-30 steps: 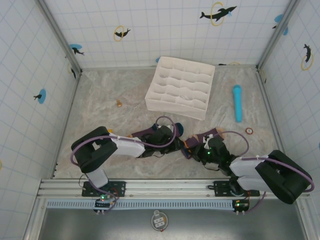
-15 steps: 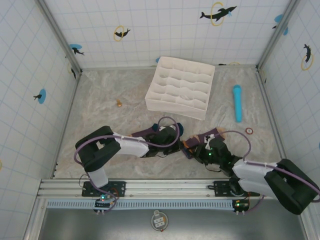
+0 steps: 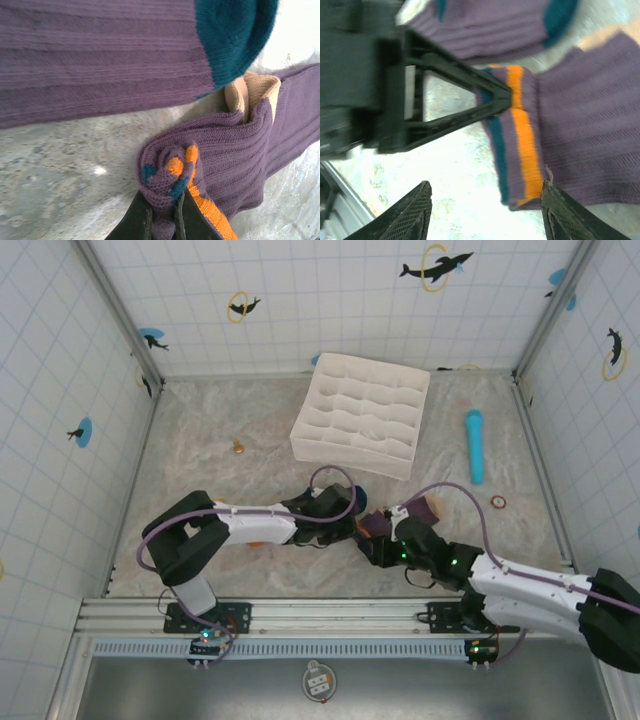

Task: Roll the socks

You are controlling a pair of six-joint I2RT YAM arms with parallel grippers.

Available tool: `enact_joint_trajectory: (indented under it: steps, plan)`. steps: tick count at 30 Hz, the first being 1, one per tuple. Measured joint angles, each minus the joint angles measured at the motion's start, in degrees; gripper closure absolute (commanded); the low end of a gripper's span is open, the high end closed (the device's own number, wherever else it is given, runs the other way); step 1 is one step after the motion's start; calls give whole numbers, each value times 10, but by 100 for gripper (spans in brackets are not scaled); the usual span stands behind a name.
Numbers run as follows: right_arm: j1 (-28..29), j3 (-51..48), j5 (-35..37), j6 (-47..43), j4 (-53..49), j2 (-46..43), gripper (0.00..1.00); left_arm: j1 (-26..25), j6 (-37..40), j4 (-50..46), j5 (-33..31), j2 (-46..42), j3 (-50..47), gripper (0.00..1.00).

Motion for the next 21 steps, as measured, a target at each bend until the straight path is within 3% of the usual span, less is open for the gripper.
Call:
enact_joint_trajectory:
  steps: [2, 5, 10, 16, 21]
  plan:
    - [43, 21, 55, -37, -16, 11, 38, 5, 0, -10, 4, -3, 0, 100]
    - [105, 42, 142, -93, -32, 52, 28, 12, 3, -29, 13, -5, 5, 100]
    - [197, 75, 280, -171, -50, 159, 27, 23, 9, -66, 29, -5, 21, 100]
    - [265, 136, 424, -222, -54, 285, 29, 32, 10, -84, 52, -5, 26, 100]
    - [286, 175, 504, -235, -60, 368, 34, 34, 11, -92, 63, -5, 28, 100]
